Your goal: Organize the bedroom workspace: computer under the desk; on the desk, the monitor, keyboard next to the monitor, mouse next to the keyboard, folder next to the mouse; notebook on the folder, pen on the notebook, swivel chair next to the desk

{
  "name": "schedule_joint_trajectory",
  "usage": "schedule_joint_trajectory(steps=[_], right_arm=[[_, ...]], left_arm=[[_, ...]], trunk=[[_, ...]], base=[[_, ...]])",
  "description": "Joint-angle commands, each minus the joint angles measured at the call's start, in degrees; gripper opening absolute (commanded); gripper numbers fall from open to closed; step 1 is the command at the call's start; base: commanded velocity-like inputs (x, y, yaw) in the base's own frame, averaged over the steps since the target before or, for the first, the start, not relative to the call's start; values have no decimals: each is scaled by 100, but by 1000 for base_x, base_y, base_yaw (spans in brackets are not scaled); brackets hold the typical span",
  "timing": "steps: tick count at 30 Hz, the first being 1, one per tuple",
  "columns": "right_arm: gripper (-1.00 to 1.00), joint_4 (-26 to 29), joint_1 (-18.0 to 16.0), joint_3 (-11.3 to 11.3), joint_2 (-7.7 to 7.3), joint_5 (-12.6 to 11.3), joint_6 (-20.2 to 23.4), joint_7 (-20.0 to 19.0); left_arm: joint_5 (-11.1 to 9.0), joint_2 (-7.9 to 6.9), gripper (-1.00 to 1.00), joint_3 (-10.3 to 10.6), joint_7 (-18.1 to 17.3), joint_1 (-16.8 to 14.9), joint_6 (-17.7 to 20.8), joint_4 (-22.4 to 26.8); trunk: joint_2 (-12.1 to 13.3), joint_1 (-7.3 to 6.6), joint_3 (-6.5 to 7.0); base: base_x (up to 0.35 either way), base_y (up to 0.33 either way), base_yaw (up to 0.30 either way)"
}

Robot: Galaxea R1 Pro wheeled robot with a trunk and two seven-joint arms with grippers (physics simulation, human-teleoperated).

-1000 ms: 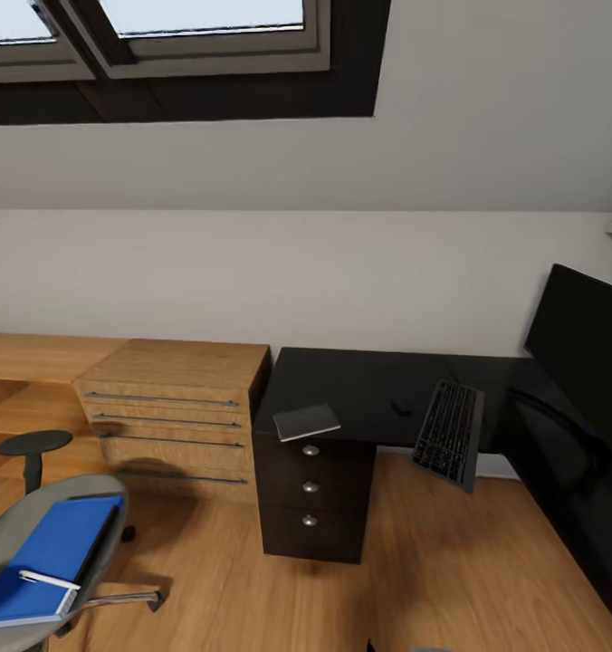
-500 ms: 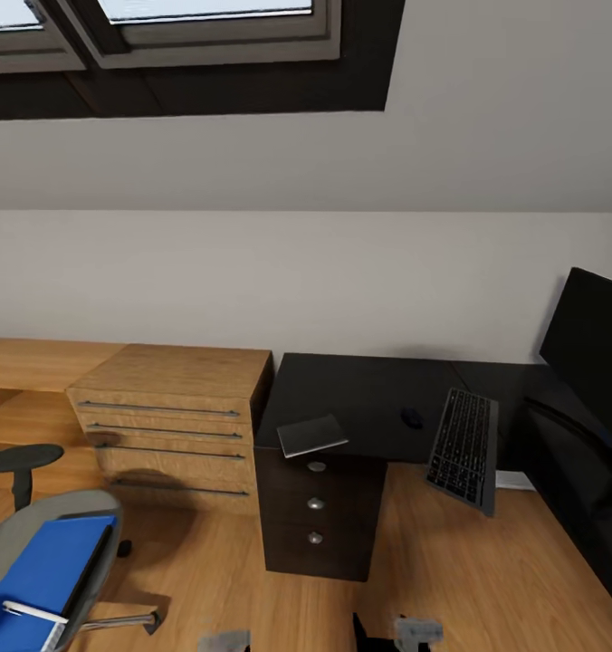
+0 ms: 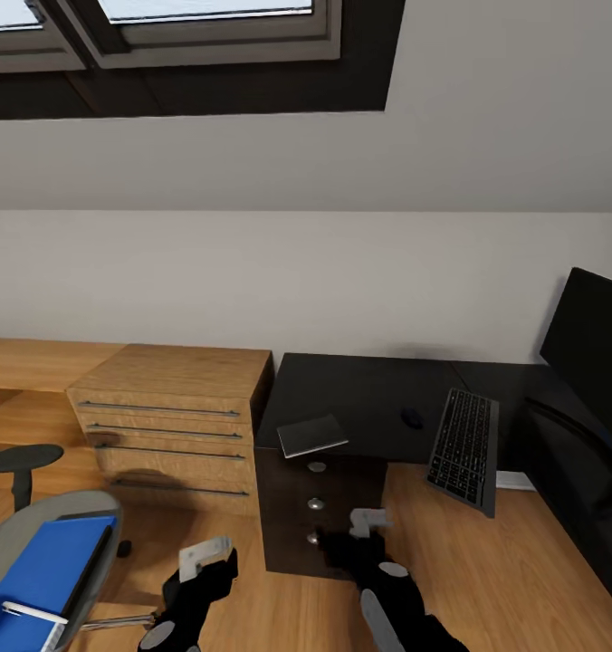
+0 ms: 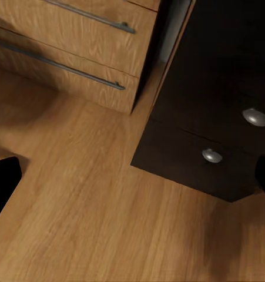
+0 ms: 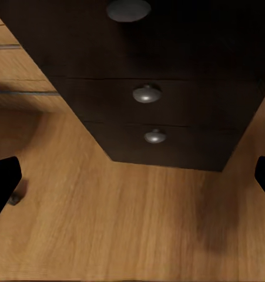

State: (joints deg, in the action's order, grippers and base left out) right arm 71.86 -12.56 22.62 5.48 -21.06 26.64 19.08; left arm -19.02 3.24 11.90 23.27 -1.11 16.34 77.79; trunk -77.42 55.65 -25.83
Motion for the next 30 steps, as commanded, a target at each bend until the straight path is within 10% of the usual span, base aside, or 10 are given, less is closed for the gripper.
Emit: schedule_joint_trajectory(steps=[1, 8, 30], right_arm=[[100, -13, -122, 10, 30, -56, 162, 76], [100, -223, -694, 1, 129, -25, 653, 129], [100, -278, -790, 23, 25, 248, 668, 166]], left_arm=[[-52, 1, 100, -9, 44, -3, 95, 145], [-64, 7, 100, -73, 42, -3, 361, 638], [-46, -110, 100, -83, 37, -3, 412, 695]], trunk=[[-4, 0, -7], [-4, 0, -7], [-4, 0, -7]], base=[[0, 0, 0], [0, 0, 0], [215, 59, 0]])
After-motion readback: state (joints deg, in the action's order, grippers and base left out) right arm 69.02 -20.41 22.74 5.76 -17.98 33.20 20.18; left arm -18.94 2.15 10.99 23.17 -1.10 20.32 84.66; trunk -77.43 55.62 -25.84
